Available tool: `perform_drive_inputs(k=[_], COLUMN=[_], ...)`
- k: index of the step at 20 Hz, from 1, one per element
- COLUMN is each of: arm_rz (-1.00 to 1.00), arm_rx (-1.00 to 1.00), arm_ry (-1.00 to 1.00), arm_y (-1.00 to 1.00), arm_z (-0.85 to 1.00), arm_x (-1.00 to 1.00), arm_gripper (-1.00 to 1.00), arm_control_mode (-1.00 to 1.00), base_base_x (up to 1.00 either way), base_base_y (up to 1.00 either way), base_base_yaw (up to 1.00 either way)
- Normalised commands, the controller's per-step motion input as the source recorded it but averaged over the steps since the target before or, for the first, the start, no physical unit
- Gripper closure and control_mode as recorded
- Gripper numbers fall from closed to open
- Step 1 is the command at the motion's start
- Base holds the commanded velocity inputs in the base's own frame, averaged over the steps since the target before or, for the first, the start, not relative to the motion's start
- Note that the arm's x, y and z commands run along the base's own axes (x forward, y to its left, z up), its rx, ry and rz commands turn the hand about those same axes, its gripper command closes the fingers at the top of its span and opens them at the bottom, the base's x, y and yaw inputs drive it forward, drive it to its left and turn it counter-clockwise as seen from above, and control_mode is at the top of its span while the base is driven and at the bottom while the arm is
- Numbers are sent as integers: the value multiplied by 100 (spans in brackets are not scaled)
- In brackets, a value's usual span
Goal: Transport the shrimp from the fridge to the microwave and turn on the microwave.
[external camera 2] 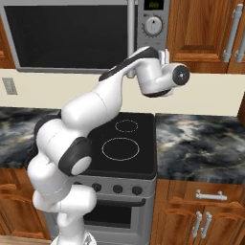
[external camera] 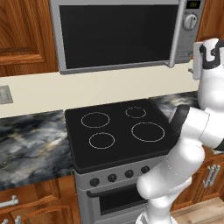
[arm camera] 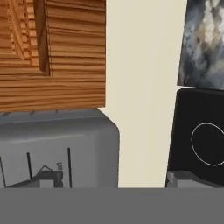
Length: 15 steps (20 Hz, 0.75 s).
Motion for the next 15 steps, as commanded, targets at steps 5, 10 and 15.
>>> perform_drive_inputs(k=[5, 10, 15], arm_rz=[3, 4, 2], arm_rx=[5, 3, 0], arm_ry=[0, 1, 0], arm_y=[-4, -3, 14], arm_z=[0, -7, -25], arm_x=[25, 21, 13], arm_gripper=[-100, -100, -100], arm_control_mode=[-100, -100, -100], base_base_x=[0, 0, 0], base_base_y=[0, 0, 0], base_base_yaw=[0, 0, 0])
